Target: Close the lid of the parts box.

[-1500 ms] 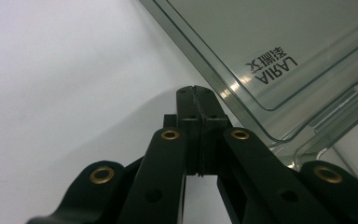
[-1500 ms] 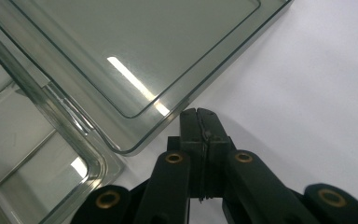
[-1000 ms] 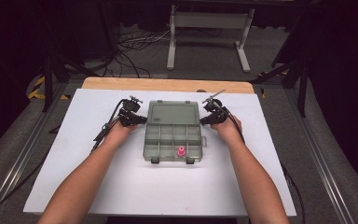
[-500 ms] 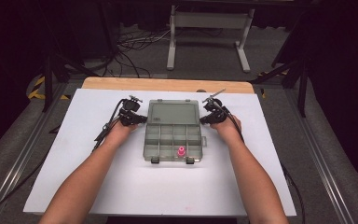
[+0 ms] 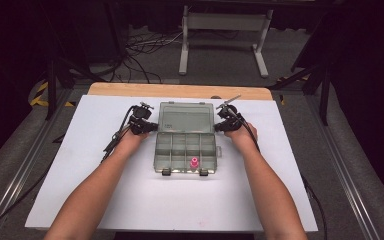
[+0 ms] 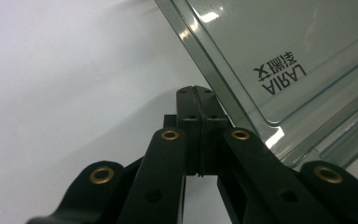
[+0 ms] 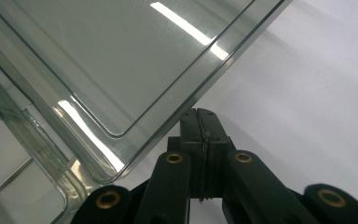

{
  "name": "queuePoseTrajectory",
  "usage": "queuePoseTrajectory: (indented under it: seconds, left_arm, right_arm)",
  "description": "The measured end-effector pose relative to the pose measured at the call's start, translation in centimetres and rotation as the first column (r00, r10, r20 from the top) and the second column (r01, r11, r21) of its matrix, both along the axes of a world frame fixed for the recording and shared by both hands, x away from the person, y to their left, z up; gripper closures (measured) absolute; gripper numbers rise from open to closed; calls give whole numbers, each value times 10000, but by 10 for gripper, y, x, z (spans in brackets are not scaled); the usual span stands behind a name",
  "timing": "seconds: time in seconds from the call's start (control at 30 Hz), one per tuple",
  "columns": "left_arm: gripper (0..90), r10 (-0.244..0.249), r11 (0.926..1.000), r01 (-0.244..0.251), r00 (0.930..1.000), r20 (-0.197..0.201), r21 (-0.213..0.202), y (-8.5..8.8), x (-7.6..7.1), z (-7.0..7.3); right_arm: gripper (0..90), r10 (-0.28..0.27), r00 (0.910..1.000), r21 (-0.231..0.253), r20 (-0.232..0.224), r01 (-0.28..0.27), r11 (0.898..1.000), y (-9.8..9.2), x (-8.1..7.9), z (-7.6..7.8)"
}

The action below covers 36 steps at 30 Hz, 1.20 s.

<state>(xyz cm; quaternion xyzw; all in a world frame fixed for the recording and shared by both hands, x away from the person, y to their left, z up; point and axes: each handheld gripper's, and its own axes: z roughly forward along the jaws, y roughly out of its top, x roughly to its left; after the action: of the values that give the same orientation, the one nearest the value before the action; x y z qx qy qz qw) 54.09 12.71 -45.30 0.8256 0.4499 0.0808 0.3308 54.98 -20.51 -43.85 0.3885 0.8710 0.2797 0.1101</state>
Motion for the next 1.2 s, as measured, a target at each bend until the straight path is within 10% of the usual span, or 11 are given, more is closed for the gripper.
queuePoseTrajectory:
  seconds: [1.2]
  left_arm:
    - [898,78,9999,-63,9919,1272,-124,3,-10,21]
  right_arm:
    - [900,-145,9912,502,1316,79,9987,-3,-7,20]
